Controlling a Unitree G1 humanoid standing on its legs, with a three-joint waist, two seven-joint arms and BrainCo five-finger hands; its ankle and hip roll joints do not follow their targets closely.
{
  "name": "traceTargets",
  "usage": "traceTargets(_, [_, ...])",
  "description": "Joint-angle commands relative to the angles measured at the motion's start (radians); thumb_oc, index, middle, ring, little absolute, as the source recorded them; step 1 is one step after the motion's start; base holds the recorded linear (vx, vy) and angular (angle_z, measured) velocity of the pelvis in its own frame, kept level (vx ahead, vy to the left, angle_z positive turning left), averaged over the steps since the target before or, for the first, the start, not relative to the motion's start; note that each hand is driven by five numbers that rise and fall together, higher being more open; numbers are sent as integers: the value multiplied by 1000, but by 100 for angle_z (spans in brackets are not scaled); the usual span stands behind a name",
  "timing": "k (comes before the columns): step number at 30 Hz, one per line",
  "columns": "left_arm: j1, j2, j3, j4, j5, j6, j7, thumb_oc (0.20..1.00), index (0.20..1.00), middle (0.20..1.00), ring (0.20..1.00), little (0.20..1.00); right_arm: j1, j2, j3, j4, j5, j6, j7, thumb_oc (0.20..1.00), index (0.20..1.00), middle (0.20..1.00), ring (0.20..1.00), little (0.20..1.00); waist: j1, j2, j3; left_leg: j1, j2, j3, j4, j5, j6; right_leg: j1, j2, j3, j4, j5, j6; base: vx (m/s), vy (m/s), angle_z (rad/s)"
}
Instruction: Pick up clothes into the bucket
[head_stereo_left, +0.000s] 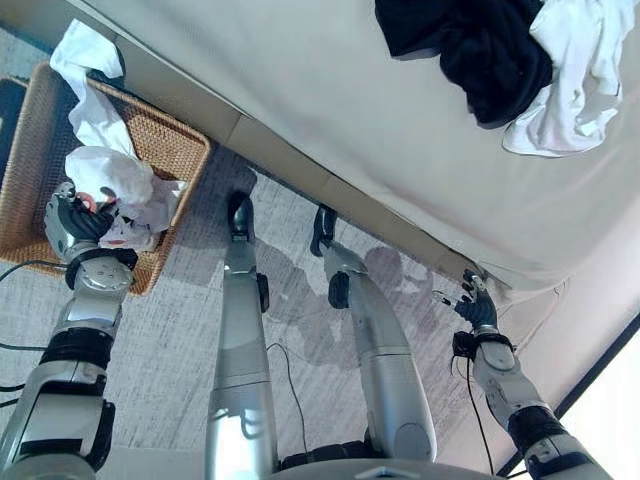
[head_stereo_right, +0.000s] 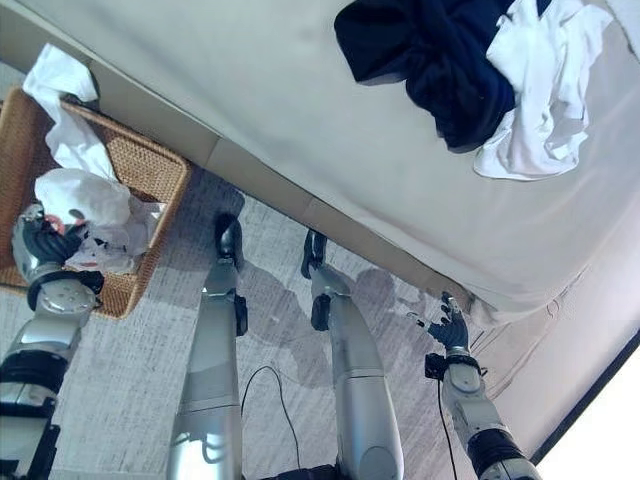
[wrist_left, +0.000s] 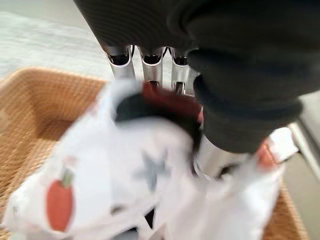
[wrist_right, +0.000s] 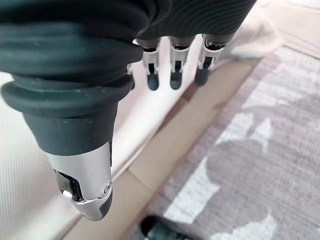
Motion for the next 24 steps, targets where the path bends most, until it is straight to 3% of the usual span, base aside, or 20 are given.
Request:
traceTargets(1, [22,62,40,-17,-10,15,-3,1000,1000,1000,1000,1000,47,-39,-2,-56,29,-6,-9,1000,1000,1000,1000,1000,34,-63,5,45,1,13,92,-131,20,49,-63,23,-24,19,79,-22,32,-1])
traceTargets(6, [62,-38,88,63,-111,23,-22,1000,1000,1000,1000,1000,39,-35,-12,-77,27,14,-8,1000,1000,1000,1000,1000,34,-40,5,97,-2,31,65,-125,28,77,-65,40,-41,26,76,-18,17,-2])
traceTargets(15, [171,-116,92,152,-37,59,-59,1000,1000,1000,1000,1000,41,-39,-52,-148,5,3,-16,1000,1000,1000,1000,1000,51,22,5,262,-7,68,-37,-91,26,196,-75,65,-66,20,65,-37,6,-7])
traceTargets(17, [217,-181,90,123,-35,38,-70,1000,1000,1000,1000,1000,59,-41,-78,-212,-17,-5,-15,1000,1000,1000,1000,1000,64,57,5,356,-17,82,-77,-79,24,270,-80,75,-63,6,59,-33,-22,-10])
traceTargets(19, [255,-247,68,33,-76,-28,-88,1000,1000,1000,1000,1000,71,-42,-96,-259,-38,-16,-17,1000,1000,1000,1000,1000,73,86,5,437,-27,89,-119,-67,23,332,-86,78,-61,-6,56,-40,3,1])
traceTargets(20, [253,-278,62,30,-121,-67,-125,1000,1000,1000,1000,1000,60,-43,-108,-271,-43,-24,-13,1000,1000,1000,1000,1000,72,99,5,450,-35,95,-152,-24,26,341,-93,75,-73,20,48,-84,-8,5])
traceTargets(24, [265,-399,-32,81,-156,-131,-255,1000,1000,1000,1000,1000,53,-42,-136,-279,-68,-47,3,1000,1000,1000,1000,1000,68,152,5,637,-46,97,-267,8,20,494,-97,66,-97,2,46,-2,-10,11])
